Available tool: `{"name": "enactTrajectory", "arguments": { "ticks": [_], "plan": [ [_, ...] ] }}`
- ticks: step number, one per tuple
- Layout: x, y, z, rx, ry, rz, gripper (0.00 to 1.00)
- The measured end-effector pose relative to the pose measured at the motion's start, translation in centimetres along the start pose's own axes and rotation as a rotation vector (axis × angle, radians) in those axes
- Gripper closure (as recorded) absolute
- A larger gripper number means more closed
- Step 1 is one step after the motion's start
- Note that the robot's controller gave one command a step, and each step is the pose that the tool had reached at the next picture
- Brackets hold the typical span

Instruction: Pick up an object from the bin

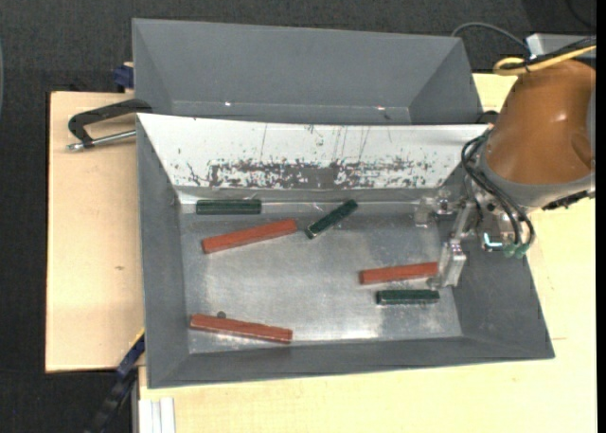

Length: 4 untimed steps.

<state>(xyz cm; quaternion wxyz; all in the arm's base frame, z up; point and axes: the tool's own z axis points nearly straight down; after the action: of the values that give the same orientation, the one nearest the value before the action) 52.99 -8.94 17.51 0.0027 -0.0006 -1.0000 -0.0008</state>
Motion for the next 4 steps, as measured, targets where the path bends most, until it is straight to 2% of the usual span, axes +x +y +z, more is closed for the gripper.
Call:
{"name": "enactTrajectory", "arguments": {
  "ticks": [1, 2, 3, 4],
  "plan": [
    [-0.2, 0.0, -0.4, 0.001, -0.008, -0.002, 0.00],
    [0.6, 1.1, 2.8, 0.002, -0.016, 0.050, 0.00],
    [1.3, -1.9, 10.1, 0.001, -0.006, 0.038, 1.00],
    [1.3, -1.9, 10.1, 0.001, -0.006, 0.038, 1.00]
  ]
}}
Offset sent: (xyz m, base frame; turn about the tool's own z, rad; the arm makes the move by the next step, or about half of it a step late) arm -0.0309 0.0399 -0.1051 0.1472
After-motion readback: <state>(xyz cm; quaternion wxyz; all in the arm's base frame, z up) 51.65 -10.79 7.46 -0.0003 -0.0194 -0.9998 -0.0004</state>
